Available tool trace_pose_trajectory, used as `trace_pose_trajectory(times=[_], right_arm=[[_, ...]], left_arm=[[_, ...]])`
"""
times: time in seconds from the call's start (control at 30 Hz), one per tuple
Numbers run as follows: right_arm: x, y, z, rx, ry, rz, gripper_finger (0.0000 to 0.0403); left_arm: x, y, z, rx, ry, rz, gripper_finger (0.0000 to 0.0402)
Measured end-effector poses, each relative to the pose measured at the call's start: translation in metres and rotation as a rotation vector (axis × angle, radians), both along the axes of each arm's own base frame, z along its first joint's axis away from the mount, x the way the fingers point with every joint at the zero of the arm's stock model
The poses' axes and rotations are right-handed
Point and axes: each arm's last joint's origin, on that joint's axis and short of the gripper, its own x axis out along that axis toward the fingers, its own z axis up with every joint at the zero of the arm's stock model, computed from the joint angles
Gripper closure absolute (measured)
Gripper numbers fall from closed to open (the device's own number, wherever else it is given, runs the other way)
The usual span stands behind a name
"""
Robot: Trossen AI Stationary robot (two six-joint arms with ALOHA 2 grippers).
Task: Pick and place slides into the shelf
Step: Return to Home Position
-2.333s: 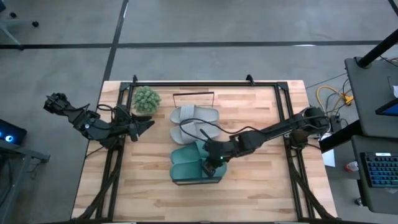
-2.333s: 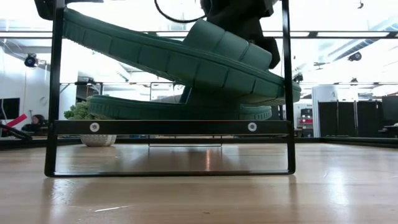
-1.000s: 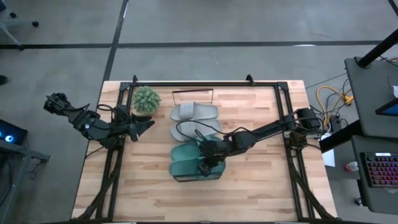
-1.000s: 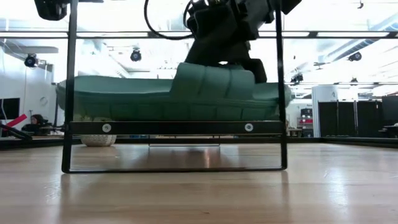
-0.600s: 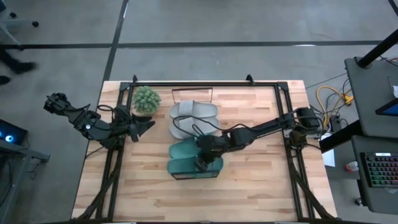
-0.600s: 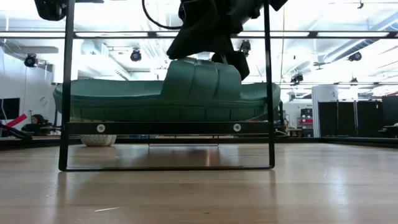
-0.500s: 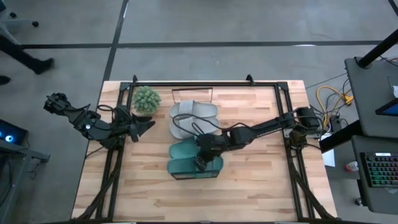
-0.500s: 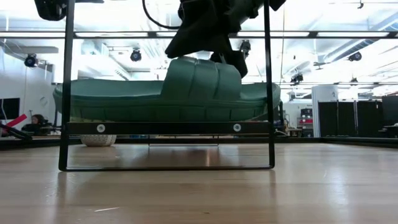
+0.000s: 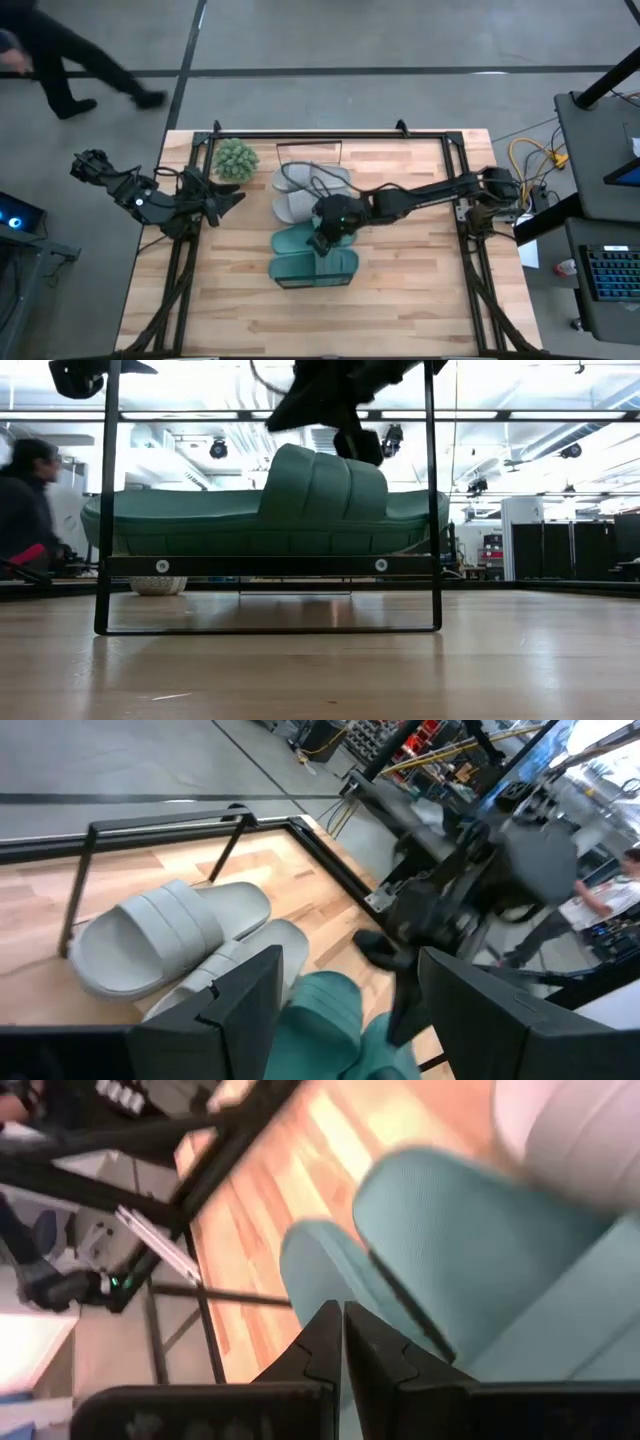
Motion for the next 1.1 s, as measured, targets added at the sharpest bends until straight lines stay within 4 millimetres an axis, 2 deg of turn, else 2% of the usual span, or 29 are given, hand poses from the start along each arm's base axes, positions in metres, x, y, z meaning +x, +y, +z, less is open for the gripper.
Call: trace_pose_trajectory(times=[0.23,0.43,0.7,0.87,1.1], right_arm=[[-0.014,-0.021,0.044,-0.079,-0.172,-0.075,0.0394],[-0.034,-0.035,0.075,-0.147,-0.266,-0.124,0.0394],[-0.067,-0.043,0.095,-0.225,-0.328,-0.195,0.0394],[-0.090,-0.046,0.107,-0.257,-0.374,-0.237,0.0394],[-0.123,-0.046,0.118,-0.288,-0.485,-0.249,0.0394]], left_arm=[[-0.019,0.011,0.001,0.043,0.003,-0.012,0.0182],[-0.036,0.021,0.006,0.098,-0.025,-0.028,0.0182],[-0.051,0.030,0.004,0.198,0.010,-0.053,0.0194],[-0.053,0.031,0.005,0.252,0.023,-0.071,0.0252],[-0.056,0.031,0.005,0.302,0.030,-0.157,0.0377]])
